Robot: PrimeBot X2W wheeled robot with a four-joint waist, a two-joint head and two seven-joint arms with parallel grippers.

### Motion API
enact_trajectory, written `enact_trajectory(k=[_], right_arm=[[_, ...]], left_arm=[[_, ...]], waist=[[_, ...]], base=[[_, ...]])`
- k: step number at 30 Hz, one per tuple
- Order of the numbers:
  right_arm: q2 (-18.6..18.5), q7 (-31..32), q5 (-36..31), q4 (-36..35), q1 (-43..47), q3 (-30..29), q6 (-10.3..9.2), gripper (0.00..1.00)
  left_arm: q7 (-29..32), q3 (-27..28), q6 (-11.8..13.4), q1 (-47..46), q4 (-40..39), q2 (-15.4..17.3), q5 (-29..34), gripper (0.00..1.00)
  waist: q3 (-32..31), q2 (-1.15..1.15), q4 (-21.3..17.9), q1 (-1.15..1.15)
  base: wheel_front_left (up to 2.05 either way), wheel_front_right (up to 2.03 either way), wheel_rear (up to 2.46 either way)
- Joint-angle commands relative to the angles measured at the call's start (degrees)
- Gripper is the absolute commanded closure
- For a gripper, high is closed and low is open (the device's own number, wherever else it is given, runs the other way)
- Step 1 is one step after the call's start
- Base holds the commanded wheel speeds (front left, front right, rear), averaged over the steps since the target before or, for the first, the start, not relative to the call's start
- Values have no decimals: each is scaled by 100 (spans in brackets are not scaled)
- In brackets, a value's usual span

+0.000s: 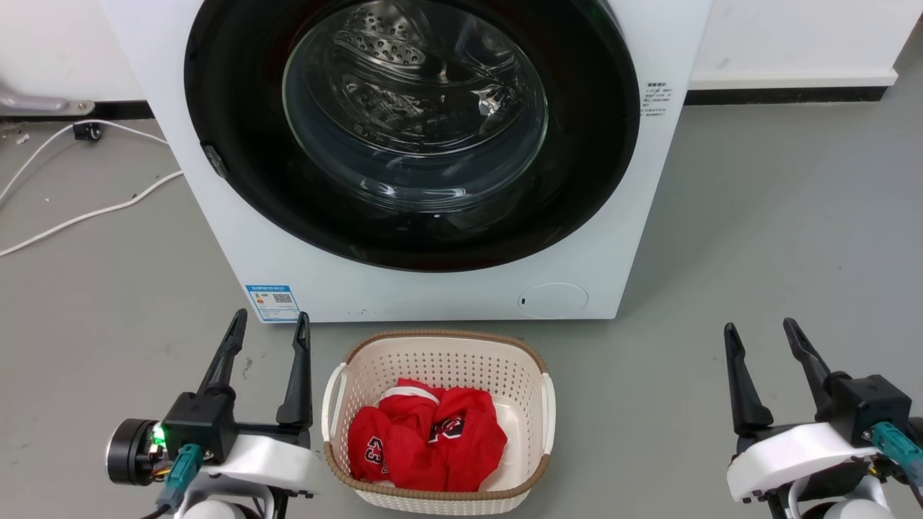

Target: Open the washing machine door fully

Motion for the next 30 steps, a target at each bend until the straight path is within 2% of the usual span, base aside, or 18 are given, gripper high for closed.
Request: enact_trajectory(k=[1, 8, 20, 21, 22, 23, 24, 28, 30], right_arm=[[19, -46, -122, -4, -7, 4, -2, 0], [21, -113, -290, 34, -5, 14, -2, 0], [21, -114, -135, 100, 0, -12, -2, 0], [21, -109, -112, 106, 1, -10, -2, 11], [21, -113, -82, 107, 1, -5, -2, 61], [21, -116, -72, 110, 2, -4, -2, 93], [21, -111, -47, 120, 5, -4, -2, 100], [21, -141, 84, 145, 3, -2, -2, 100], [21, -199, 365, 166, -12, -5, -2, 100]], left_arm=[[-48, -9, 14, 42, 2, 1, 127, 0], [-119, 21, 6, 60, 20, -26, 337, 0], [-106, 98, -57, 71, 55, -96, 250, 0], [-106, 103, -61, 71, 57, -102, 251, 0], [-106, 106, -65, 71, 62, -109, 252, 0], [-106, 110, -70, 72, 66, -115, 252, 0], [-106, 116, -75, 72, 71, -120, 253, 0], [-106, 131, -95, 77, 83, -133, 252, 0], [-106, 143, -97, 80, 90, -141, 251, 0]], waist=[[0, 0, -2, 0], [-4, 0, 1, 0], [-19, 0, 4, 0], [-20, 0, 5, 0], [-21, 0, 6, 0], [-21, 0, 7, 0], [-22, 0, 9, 0], [-20, 0, 14, 0], [-20, 0, 15, 0]], base=[[0, 0, 0], [0, 0, 0], [0, 0, 0], [0, 0, 0], [0, 0, 0], [0, 0, 0], [0, 0, 0], [0, 0, 0], [0, 0, 0]])
